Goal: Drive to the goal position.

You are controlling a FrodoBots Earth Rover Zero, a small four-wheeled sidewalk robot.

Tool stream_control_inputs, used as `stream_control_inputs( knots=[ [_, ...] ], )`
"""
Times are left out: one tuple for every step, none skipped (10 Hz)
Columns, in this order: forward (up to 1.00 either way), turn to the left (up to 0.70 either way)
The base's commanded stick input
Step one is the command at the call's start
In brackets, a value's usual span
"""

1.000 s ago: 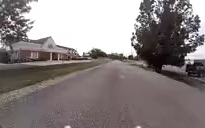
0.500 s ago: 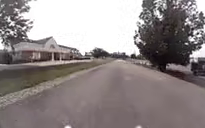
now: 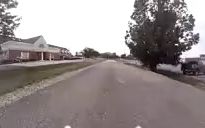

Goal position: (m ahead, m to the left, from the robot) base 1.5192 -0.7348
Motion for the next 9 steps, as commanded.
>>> stream_control_inputs(
  knots=[
    [0.70,0.00],
    [0.70,0.00],
    [0.70,0.00],
    [0.70,0.00],
    [0.70,0.00],
    [0.70,0.00],
    [0.70,0.00],
    [0.70,0.00],
    [0.70,0.00]
  ],
)
